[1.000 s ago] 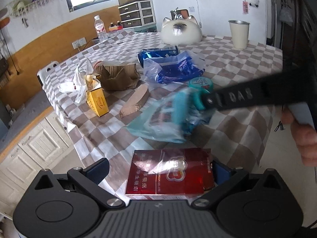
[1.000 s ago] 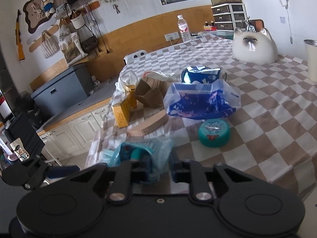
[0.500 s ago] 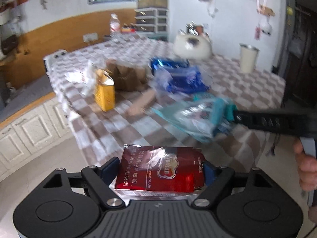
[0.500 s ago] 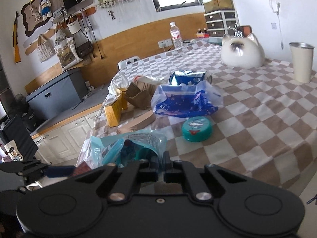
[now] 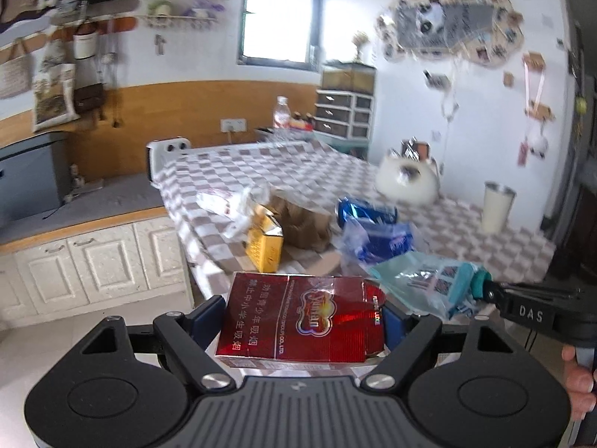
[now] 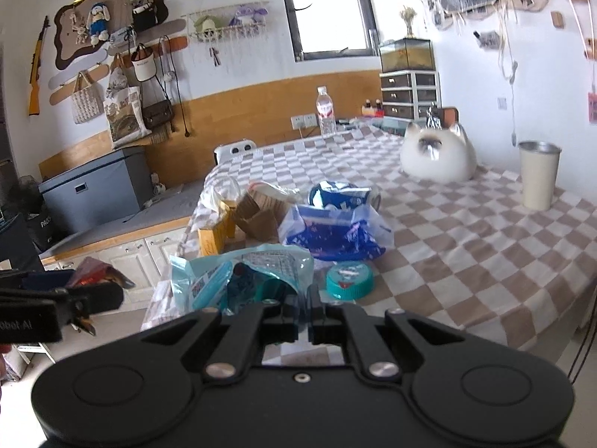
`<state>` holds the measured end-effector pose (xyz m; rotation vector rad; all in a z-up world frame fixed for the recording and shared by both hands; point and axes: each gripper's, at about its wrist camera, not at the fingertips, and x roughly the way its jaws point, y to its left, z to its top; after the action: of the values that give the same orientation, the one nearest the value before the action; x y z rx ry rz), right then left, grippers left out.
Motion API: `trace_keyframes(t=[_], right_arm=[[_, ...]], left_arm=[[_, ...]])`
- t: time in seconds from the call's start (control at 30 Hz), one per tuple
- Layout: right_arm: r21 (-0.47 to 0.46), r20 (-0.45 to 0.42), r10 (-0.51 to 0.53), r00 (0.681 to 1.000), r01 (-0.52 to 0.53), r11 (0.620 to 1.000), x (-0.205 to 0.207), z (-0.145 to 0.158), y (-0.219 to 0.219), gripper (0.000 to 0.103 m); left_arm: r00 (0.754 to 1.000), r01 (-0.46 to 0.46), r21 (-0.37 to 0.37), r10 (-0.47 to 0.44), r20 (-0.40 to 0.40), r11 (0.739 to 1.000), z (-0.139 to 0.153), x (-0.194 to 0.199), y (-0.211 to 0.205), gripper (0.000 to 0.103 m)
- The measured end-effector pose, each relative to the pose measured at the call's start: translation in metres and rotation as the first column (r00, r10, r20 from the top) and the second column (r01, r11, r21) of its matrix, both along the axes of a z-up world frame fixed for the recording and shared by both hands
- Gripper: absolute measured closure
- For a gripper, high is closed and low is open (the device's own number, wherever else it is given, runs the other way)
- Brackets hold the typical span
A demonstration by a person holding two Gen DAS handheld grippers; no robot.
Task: Collect trash
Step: 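Carry the red box and blue bag in both tools over the wastebasket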
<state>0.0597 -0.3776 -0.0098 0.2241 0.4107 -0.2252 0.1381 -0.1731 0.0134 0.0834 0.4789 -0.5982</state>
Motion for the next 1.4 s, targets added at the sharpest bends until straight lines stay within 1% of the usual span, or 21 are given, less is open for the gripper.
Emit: trace_keyframes(t=[0.23,0.43,0.63,0.87,1.13,1.27,1.4], right_arm=[[-0.042,0.039,0.040,0.998,-0.038,0.998,-0.008,0.012,0.025,0.099],[-0.065,0.046,0.091,0.995,-0.088,0.994,-0.001,0.019,0.049,0.099],[-0.079,0.032,0.142,0.989,-0.139,0.987,0.019,0.018,0.078,0.099],[-0.090,0.004,0.222,0.975,-0.221,0.971,0.051,0.010,0.125,0.099],[-0.072,-0.063,0.289,0.955,-0.293,0.953,0.094,-0.011,0.174,0.099],[-0.055,-0.108,0.310,0.945,-0.317,0.947,0.115,-0.031,0.198,0.099],[-0.040,-0.161,0.332,0.930,-0.342,0.939,0.136,-0.060,0.217,0.099]], left_arm=[[0.995,-0.102,-0.021,0.103,0.017,0.995,0.007,-0.007,0.034,0.019],[0.983,-0.182,-0.036,0.183,0.013,0.983,0.005,-0.003,0.066,0.019],[0.966,-0.258,-0.050,0.259,0.009,0.965,0.001,0.001,0.105,0.019],[0.938,-0.347,-0.051,0.347,-0.005,0.936,-0.005,0.009,0.151,0.019],[0.897,-0.441,-0.034,0.439,-0.058,0.897,-0.028,0.022,0.197,0.019],[0.877,-0.474,-0.027,0.469,-0.100,0.880,-0.048,0.033,0.217,0.019],[0.856,-0.503,-0.018,0.494,-0.153,0.864,-0.076,0.049,0.232,0.019]])
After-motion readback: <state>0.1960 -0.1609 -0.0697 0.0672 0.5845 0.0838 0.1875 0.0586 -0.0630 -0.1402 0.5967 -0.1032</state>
